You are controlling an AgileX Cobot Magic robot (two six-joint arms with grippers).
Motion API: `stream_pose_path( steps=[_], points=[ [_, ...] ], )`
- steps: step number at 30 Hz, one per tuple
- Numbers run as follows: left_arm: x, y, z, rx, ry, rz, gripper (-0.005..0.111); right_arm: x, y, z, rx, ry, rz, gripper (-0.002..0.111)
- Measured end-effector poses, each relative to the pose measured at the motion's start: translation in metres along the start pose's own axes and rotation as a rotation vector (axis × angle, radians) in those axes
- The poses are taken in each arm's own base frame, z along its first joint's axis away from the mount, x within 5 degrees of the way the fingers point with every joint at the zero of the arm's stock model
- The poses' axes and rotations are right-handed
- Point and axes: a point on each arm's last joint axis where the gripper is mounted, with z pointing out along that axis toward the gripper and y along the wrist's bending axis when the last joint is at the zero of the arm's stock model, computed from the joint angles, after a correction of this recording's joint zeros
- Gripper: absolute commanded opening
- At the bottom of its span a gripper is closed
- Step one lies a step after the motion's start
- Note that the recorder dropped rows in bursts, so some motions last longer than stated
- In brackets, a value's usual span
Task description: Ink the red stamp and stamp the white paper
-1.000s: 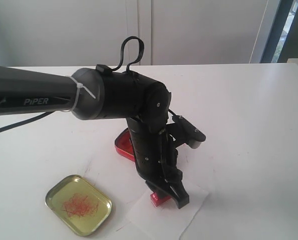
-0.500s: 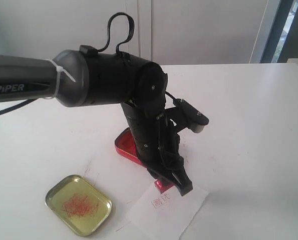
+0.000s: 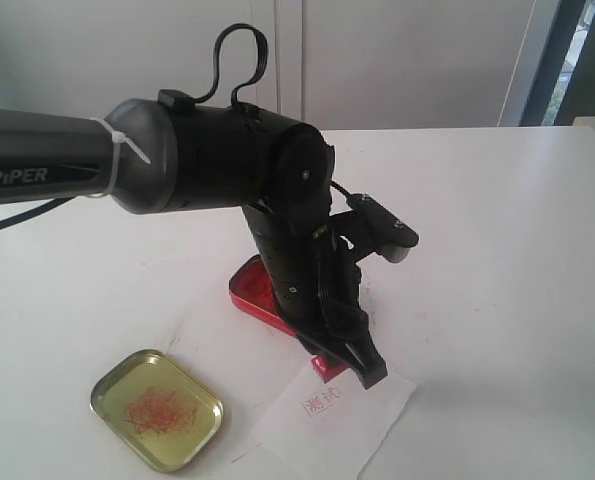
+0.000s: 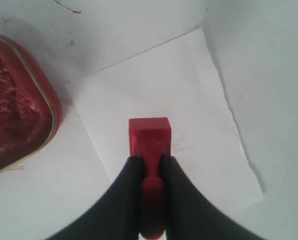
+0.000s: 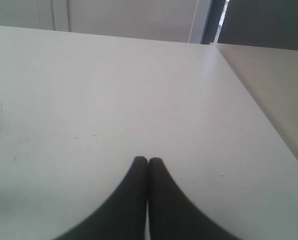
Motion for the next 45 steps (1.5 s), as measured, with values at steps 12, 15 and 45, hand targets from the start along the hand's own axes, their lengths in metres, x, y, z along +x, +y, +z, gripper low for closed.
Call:
stream_pose_path(
  steps=[12, 15, 45],
  points=[
    [0.0, -0.001, -0.006, 0.009, -0.012, 0.006, 0.0, 0.0, 0.0, 0.0, 0.0, 0.0, 0.0, 0.0],
    [0.0, -0.001, -0.01, 0.046, -0.031, 0.007, 0.0, 0.0, 0.0, 0.0, 0.0, 0.0, 0.0, 0.0],
    [0.034, 0.103, -0.068, 0.653, -0.356, -0.154, 0.0, 0.0, 0.0, 0.0, 0.0, 0.0, 0.0, 0.0]
  ],
)
